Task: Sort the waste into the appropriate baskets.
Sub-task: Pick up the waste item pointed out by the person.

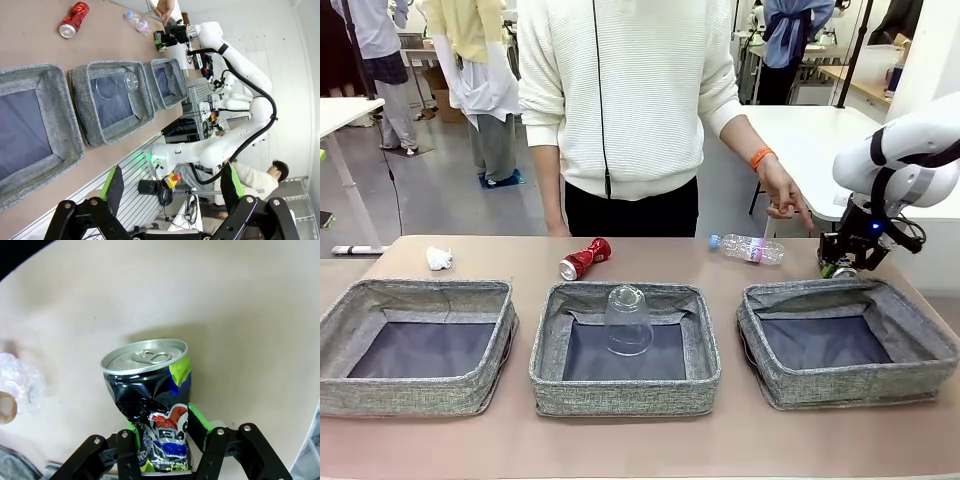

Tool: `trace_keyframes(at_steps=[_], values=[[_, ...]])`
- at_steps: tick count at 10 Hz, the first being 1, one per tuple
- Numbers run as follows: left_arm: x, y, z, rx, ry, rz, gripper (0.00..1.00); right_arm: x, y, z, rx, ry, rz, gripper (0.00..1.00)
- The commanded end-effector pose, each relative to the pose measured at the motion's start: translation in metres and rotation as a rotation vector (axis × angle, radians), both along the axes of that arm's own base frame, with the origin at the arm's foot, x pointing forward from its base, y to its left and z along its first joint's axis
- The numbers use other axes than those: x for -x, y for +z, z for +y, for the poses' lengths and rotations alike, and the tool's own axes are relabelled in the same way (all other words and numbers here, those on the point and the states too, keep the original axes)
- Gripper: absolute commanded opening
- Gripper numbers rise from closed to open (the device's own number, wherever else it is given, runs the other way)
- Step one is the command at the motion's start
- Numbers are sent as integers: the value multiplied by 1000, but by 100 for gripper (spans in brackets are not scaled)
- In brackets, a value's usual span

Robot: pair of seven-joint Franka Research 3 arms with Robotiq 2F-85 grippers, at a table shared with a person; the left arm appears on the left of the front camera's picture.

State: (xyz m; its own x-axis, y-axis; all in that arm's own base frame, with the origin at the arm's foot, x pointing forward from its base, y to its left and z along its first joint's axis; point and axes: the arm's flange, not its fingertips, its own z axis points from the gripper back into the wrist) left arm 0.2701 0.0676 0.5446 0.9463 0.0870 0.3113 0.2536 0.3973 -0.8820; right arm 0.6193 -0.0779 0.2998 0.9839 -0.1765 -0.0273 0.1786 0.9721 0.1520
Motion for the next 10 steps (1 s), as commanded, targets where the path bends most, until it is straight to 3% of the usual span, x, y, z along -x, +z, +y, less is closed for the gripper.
trace_keyframes(at_steps=[1,3,5,6,8,9,10], values=[[2,0,2,5,-8,-7,100,-2,-3,0,-2,-15,23,0],[2,0,2,5,-8,-7,100,-2,-2,0,3,-21,26,0],[2,0,2,5,-8,-7,100,10,23,-3,3,-17,29,0],[2,0,2,5,-8,-7,100,27,64,-5,-17,-7,15,0],[2,0,2,5,-8,-7,100,90,162,7,-6,14,-12,0],[2,0,2,5,-8,-7,100,134,200,20,-13,27,-5,0],[2,0,2,5,-8,-7,100,172,215,32,10,38,-11,0]])
